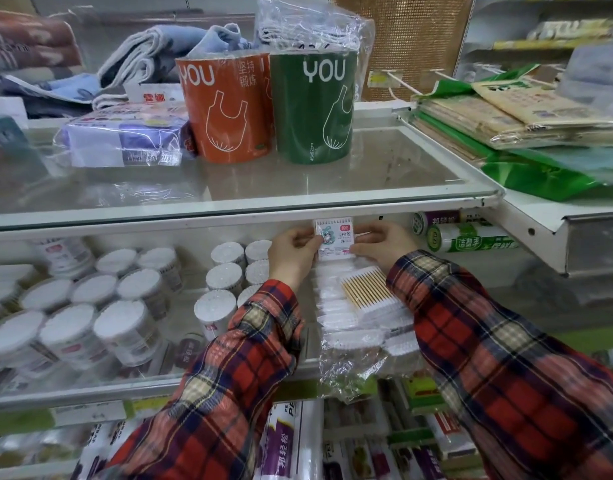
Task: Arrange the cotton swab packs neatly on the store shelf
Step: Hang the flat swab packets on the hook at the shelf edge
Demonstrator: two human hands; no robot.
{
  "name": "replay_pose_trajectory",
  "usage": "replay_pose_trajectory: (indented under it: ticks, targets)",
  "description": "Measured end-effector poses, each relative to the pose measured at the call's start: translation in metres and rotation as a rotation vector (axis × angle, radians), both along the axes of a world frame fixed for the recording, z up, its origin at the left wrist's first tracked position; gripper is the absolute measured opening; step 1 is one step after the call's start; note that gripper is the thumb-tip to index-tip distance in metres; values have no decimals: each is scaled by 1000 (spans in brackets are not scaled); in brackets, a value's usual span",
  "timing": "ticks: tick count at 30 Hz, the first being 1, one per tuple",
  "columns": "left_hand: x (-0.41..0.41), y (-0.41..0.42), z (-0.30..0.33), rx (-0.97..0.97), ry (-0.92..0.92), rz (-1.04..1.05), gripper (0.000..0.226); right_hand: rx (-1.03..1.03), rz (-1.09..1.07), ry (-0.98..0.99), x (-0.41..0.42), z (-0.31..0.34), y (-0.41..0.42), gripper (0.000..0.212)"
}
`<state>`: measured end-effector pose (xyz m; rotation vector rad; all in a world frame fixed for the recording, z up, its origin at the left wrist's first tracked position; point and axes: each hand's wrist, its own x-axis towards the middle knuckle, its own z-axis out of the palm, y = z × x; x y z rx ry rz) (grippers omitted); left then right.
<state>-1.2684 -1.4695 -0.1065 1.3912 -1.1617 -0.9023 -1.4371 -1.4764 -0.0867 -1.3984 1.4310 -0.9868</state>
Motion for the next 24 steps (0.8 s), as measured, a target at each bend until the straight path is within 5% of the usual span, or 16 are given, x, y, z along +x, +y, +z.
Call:
replay_pose_trajectory:
  ticks: [9, 15, 19, 24]
  targets:
    - [0, 8, 2, 43, -11, -7, 39, -23, -72, 77, -9, 8, 2, 26]
    - [0, 42, 29, -96, -113, 88, 20, 22, -53, 252, -32, 43, 50, 28]
    - [-1, 73, 39, 131, -484, -288, 37, 199, 72, 486, -34, 47, 86, 48]
    - [-16, 94, 33, 300, -629, -340, 58, 245, 65, 551, -29, 39, 96, 50]
